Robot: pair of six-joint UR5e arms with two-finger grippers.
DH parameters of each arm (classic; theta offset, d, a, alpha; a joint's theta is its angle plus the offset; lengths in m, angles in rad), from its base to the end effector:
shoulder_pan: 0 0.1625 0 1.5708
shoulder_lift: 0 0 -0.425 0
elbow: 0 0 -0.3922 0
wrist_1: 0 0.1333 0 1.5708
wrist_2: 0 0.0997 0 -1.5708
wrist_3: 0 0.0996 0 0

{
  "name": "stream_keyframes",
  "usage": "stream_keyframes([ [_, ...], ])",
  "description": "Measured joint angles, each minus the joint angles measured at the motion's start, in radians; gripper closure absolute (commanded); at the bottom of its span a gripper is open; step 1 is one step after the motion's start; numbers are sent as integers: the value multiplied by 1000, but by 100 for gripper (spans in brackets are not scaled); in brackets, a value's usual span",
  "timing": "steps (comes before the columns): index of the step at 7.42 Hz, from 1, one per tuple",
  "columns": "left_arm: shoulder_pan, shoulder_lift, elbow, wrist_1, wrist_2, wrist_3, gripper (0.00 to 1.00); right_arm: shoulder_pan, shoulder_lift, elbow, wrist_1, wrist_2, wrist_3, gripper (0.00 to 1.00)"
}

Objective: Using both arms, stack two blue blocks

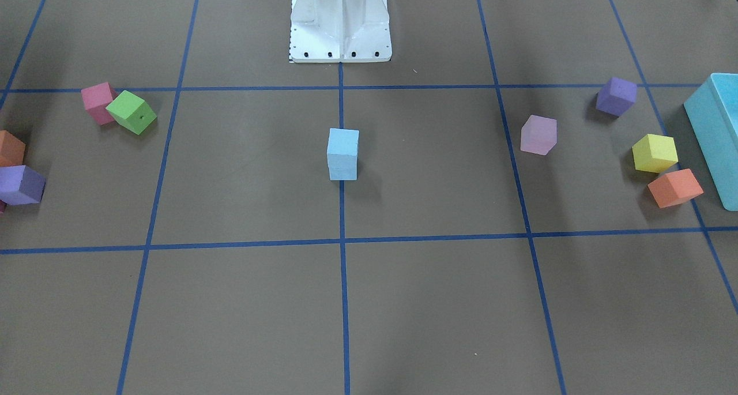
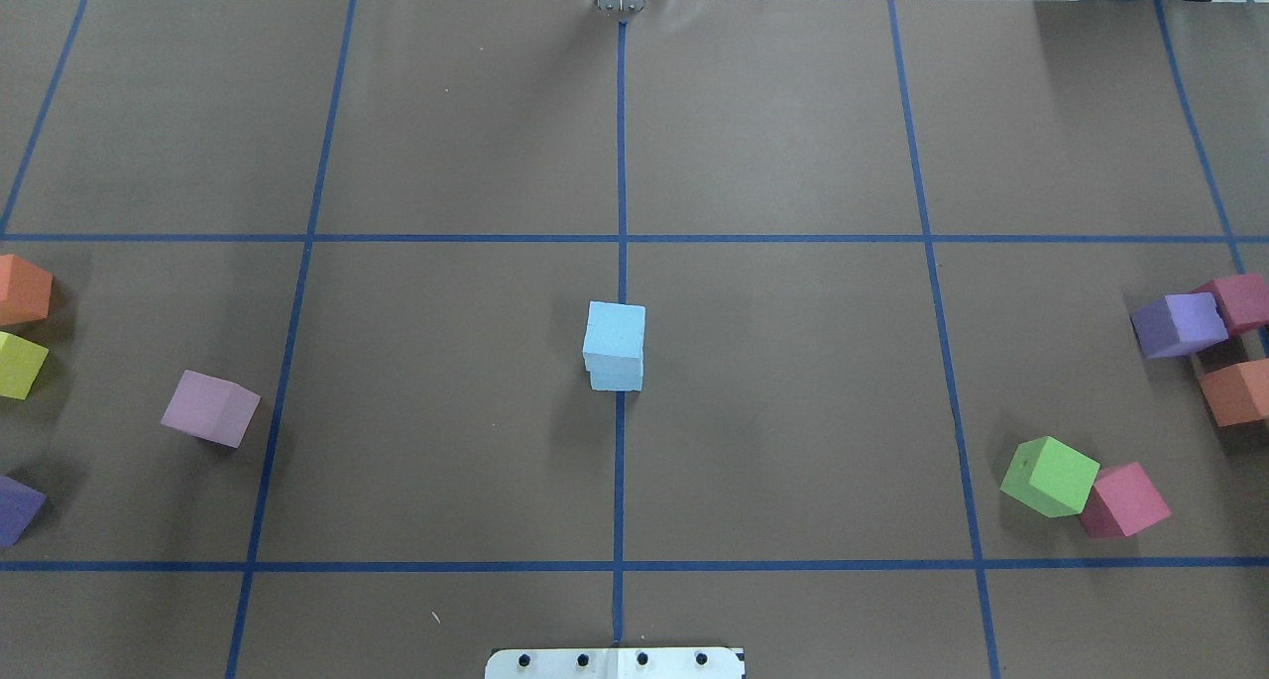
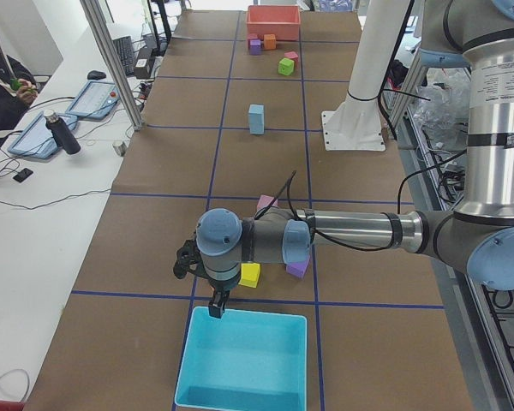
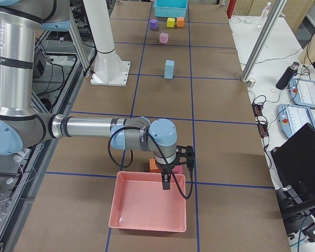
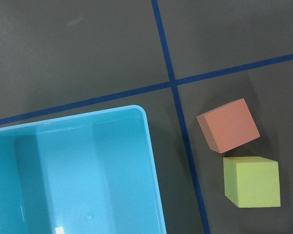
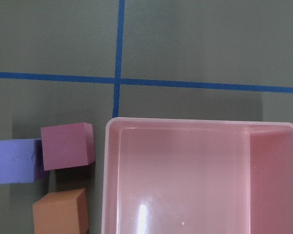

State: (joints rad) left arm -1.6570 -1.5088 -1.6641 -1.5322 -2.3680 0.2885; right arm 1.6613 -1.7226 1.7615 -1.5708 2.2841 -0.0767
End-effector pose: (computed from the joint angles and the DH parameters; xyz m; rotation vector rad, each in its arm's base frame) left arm -0.1018 -0.4578 0.6447 0.1419 0.7858 0.1886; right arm 0.1067 -0.4223 0.6387 0.0967 -0.7076 -0.0007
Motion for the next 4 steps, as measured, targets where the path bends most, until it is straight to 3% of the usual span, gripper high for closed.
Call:
stream_keyframes([
  [4, -1, 7, -2, 0, 0, 1, 2, 0, -5, 0, 1, 14, 0, 0],
])
